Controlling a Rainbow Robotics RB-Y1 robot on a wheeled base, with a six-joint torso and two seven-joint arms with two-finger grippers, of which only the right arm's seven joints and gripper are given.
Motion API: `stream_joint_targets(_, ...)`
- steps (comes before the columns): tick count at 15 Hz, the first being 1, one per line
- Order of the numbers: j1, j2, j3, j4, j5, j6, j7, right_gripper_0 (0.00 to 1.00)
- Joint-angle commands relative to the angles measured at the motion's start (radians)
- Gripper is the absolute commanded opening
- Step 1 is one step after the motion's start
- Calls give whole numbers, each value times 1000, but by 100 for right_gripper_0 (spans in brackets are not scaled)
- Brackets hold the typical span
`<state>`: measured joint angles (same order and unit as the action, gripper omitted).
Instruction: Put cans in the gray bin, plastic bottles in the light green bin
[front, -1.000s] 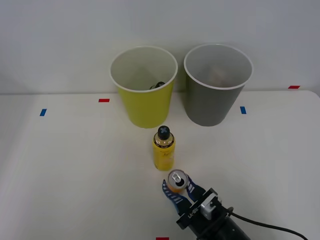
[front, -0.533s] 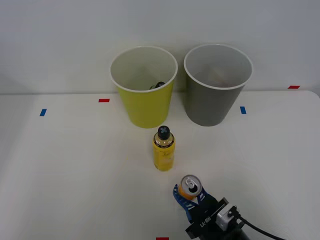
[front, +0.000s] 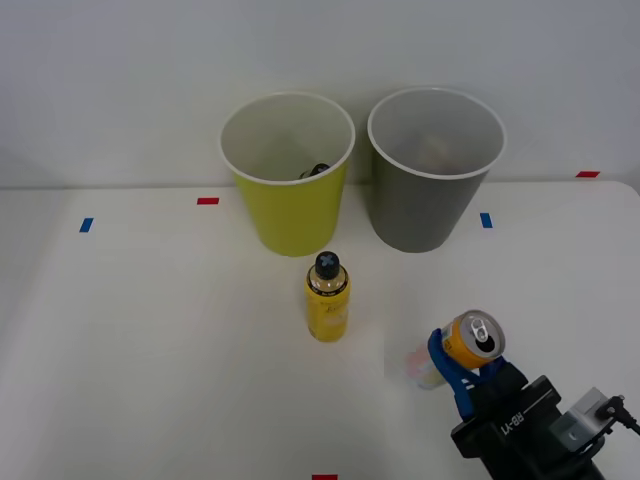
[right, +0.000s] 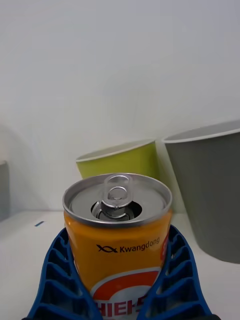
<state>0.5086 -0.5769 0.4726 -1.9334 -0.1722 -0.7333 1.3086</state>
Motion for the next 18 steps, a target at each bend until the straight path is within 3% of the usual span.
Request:
stream_joint_targets(1, -16, -4, -57, -29, -66, 8, -15, 3)
stream_joint_targets(5, -45, 34, -144, -193, -136, 198, -39, 3)
stream_joint_targets(7, -101, 92, -186, -260, -148, 318, -58, 3)
stream_joint_targets(12, -363, 315, -273, -265, -148, 615, -77, 3)
stream_joint_targets(18, -668, 474, -468, -263, -127, 1092, -45, 3)
